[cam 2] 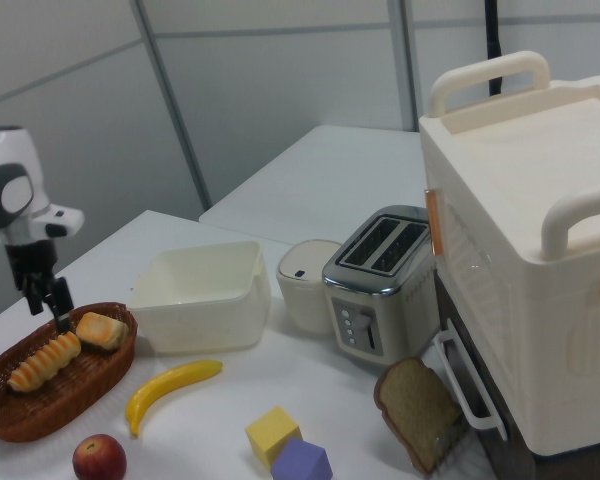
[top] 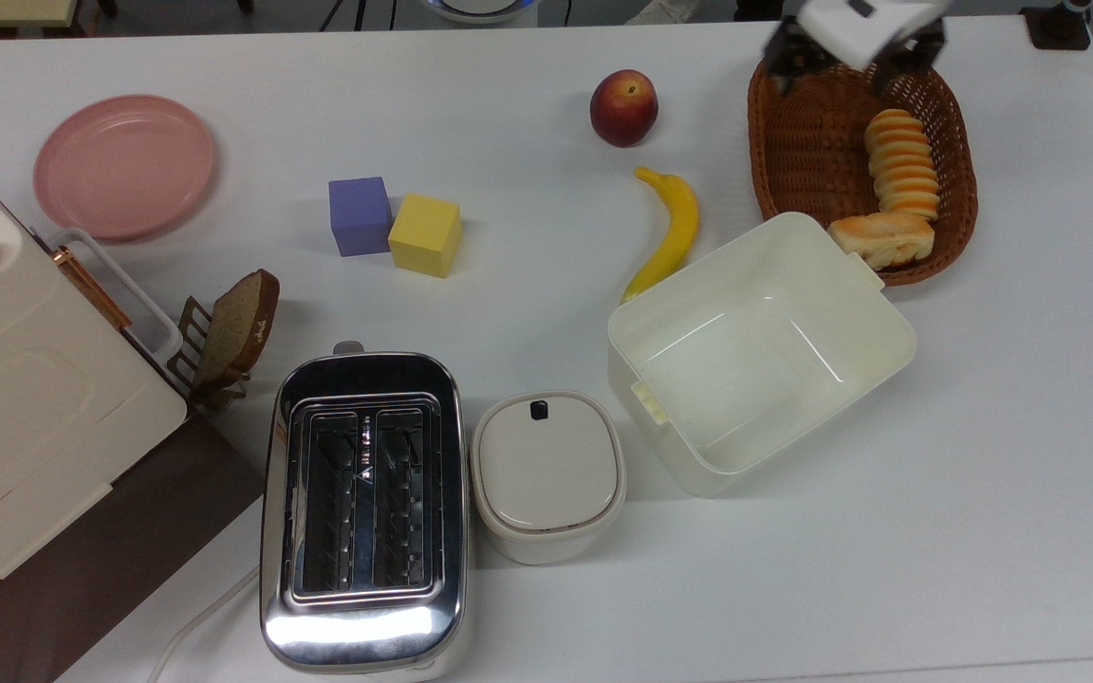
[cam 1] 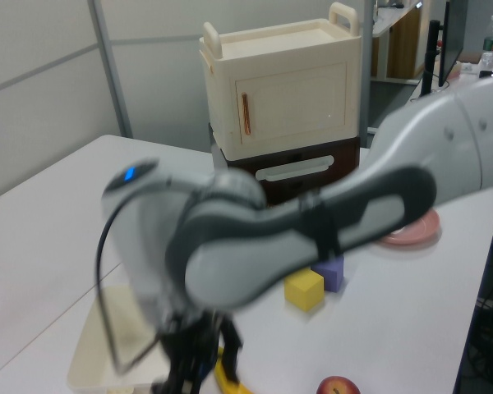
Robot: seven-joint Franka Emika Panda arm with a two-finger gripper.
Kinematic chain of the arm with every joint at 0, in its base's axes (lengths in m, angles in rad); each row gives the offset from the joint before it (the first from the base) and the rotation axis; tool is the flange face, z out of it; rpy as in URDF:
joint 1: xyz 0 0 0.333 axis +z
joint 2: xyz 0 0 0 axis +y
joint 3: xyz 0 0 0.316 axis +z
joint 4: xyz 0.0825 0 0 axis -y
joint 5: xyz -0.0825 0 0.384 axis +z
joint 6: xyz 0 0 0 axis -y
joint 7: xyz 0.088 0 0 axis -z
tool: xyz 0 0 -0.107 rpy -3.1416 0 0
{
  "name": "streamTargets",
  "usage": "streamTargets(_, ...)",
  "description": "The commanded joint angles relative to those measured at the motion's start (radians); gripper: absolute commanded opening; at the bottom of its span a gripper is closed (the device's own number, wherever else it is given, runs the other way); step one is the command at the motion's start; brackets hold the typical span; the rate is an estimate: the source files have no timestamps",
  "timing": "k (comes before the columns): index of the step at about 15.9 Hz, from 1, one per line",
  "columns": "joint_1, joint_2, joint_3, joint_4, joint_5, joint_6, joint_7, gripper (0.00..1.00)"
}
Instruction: Put the bread on the table
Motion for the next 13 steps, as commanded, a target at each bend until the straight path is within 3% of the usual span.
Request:
streamTargets(1, 0.086, 0.082, -0.018, -0.008, 0.022, 0.13, 0.111, 1.0)
streamTargets(13, 0.227, 0.256, -0.019, -0.007, 0.009, 0.301, 0.252, 1.0)
